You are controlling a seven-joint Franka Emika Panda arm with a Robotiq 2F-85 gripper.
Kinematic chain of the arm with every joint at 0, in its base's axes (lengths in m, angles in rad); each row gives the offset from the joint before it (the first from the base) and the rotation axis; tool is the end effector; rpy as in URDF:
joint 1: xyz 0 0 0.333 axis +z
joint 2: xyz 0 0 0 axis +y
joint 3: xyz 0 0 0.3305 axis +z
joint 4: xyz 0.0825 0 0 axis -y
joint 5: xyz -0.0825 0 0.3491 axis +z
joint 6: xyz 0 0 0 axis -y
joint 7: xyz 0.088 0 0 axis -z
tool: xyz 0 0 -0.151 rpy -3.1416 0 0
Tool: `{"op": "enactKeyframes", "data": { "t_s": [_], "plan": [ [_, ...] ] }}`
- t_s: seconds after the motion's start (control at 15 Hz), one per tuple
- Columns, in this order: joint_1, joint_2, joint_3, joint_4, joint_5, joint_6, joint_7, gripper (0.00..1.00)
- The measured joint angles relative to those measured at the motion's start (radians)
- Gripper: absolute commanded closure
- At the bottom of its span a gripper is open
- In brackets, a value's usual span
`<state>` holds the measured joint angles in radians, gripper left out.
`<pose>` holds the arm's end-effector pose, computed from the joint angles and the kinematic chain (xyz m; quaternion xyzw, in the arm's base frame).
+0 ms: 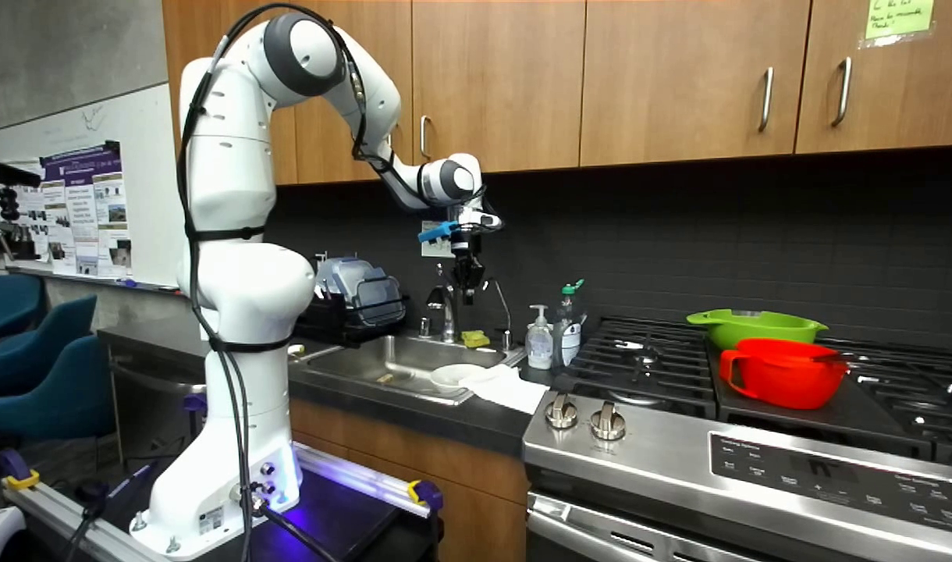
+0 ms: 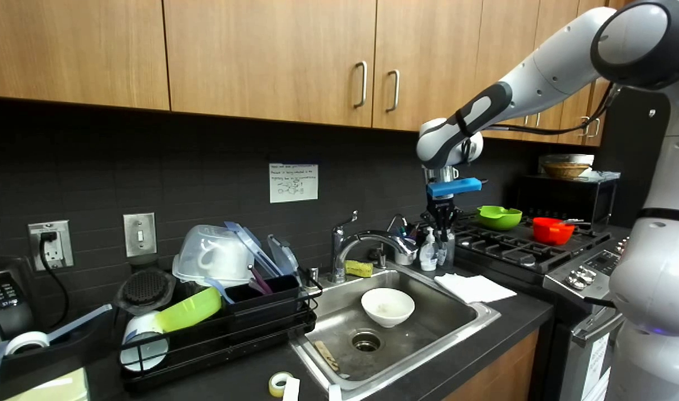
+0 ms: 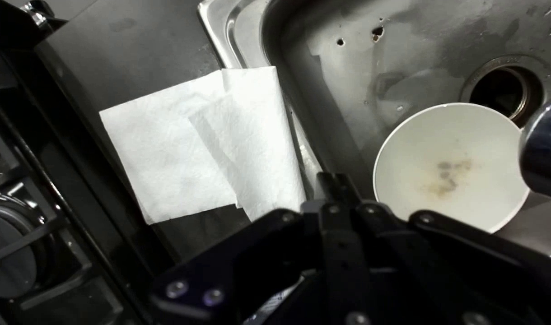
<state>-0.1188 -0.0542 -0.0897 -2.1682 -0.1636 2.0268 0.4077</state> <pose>0.4674 -0.1153 0.4005 0.9609 -0.2645 -0.0363 0.0733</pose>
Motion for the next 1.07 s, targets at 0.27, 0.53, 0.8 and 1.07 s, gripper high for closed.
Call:
{"op": "enactKeyframes", "data": {
  "t_s": [0.27, 0.53, 0.8, 1.07],
  "plan": [
    [0.009, -0.009, 0.018, 0.014, -0.011, -0.012, 0.014, 1.0],
    [0.001, -0.012, 0.006, 0.006, -0.01, -0.012, 0.014, 1.0],
    [-0.022, -0.021, -0.023, -0.025, -0.004, -0.011, 0.013, 0.94],
    [-0.024, -0.017, -0.024, -0.028, -0.005, -0.01, 0.012, 0.73]
  ]
}}
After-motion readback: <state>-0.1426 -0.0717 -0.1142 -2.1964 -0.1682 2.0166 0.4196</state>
